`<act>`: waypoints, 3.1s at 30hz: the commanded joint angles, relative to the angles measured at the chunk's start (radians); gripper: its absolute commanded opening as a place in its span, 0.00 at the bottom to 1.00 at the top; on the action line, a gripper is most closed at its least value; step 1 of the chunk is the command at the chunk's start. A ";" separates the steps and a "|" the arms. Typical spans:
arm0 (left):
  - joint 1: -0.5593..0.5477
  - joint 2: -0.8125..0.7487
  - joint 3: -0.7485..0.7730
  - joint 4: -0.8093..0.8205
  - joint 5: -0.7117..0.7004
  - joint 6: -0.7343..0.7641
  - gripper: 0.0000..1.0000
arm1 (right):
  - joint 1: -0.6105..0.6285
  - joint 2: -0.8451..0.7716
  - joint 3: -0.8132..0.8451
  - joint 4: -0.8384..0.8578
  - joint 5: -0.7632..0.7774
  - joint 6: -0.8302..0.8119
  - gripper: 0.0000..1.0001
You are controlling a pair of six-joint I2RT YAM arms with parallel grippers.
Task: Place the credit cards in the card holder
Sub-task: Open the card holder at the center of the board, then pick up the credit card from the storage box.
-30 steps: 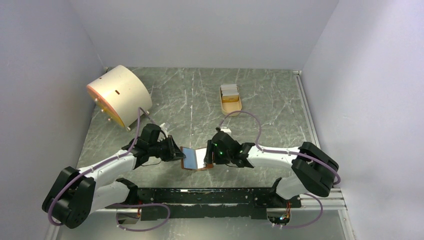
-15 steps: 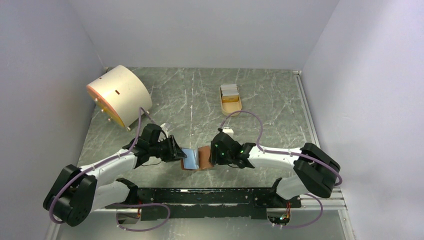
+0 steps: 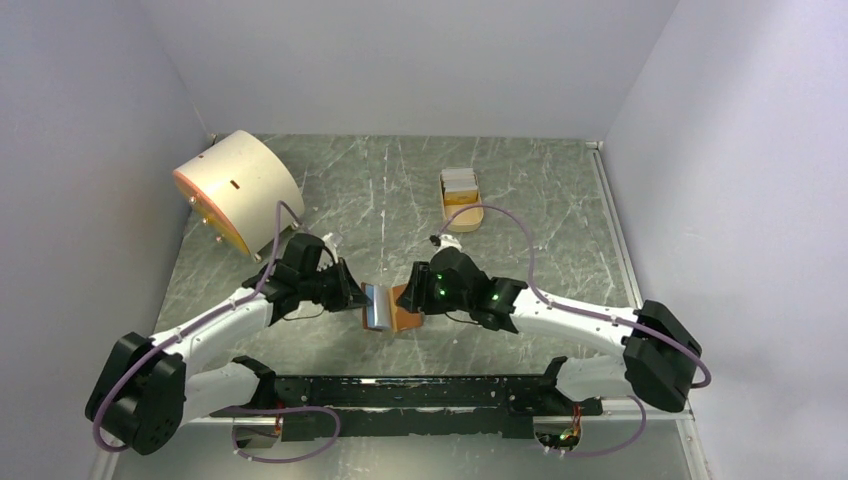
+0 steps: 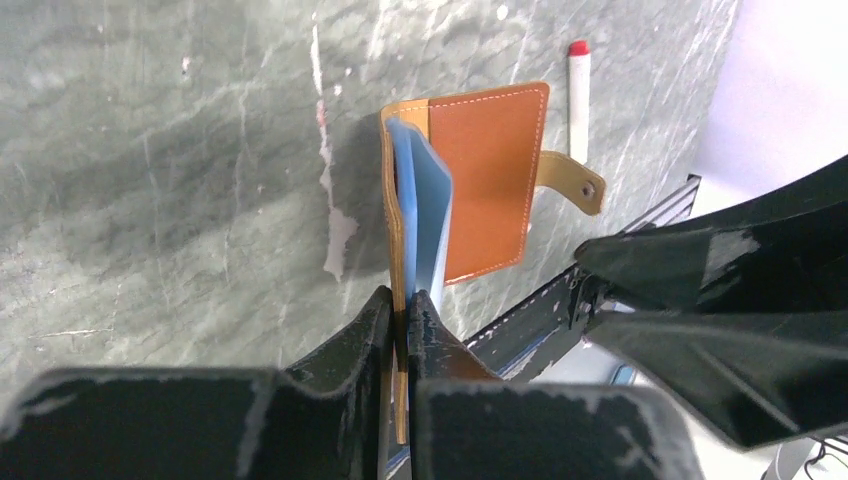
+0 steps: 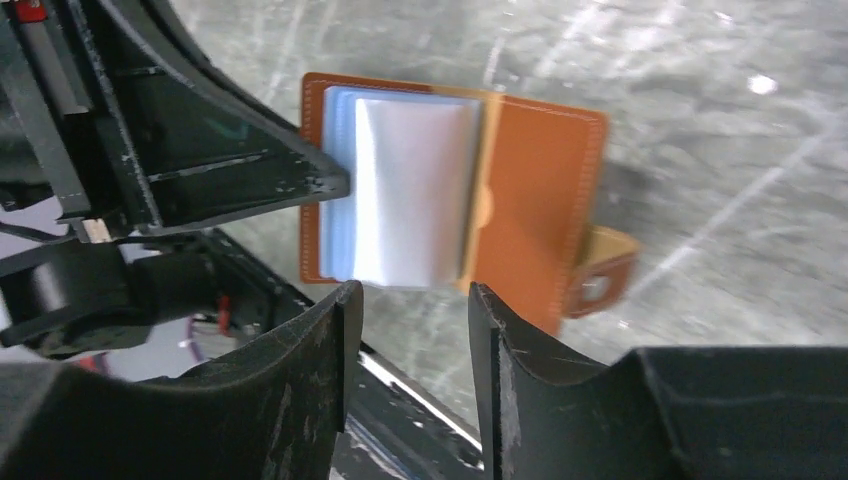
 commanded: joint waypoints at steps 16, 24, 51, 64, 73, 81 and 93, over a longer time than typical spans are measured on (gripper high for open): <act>-0.033 0.005 0.170 -0.192 -0.003 0.043 0.09 | 0.044 0.289 0.097 0.058 0.069 -0.002 0.57; -0.032 0.084 0.141 -0.142 0.020 0.070 0.09 | 0.043 0.303 0.036 -0.039 0.211 -0.011 0.51; -0.032 0.084 0.120 -0.107 0.036 0.058 0.09 | 0.045 0.121 0.011 -0.093 0.171 -0.079 0.45; -0.033 0.122 0.201 -0.209 -0.005 0.116 0.09 | -0.213 -0.001 0.172 -0.076 0.156 -0.307 0.50; -0.032 0.136 0.241 -0.246 0.030 0.167 0.09 | -0.409 0.251 0.379 -0.019 0.171 -0.865 0.56; -0.031 0.093 0.244 -0.285 0.044 0.198 0.09 | -0.589 0.504 0.604 -0.063 -0.025 -1.170 0.65; -0.032 0.078 0.210 -0.261 0.073 0.228 0.09 | -0.649 0.579 0.535 0.151 -0.302 -1.744 0.70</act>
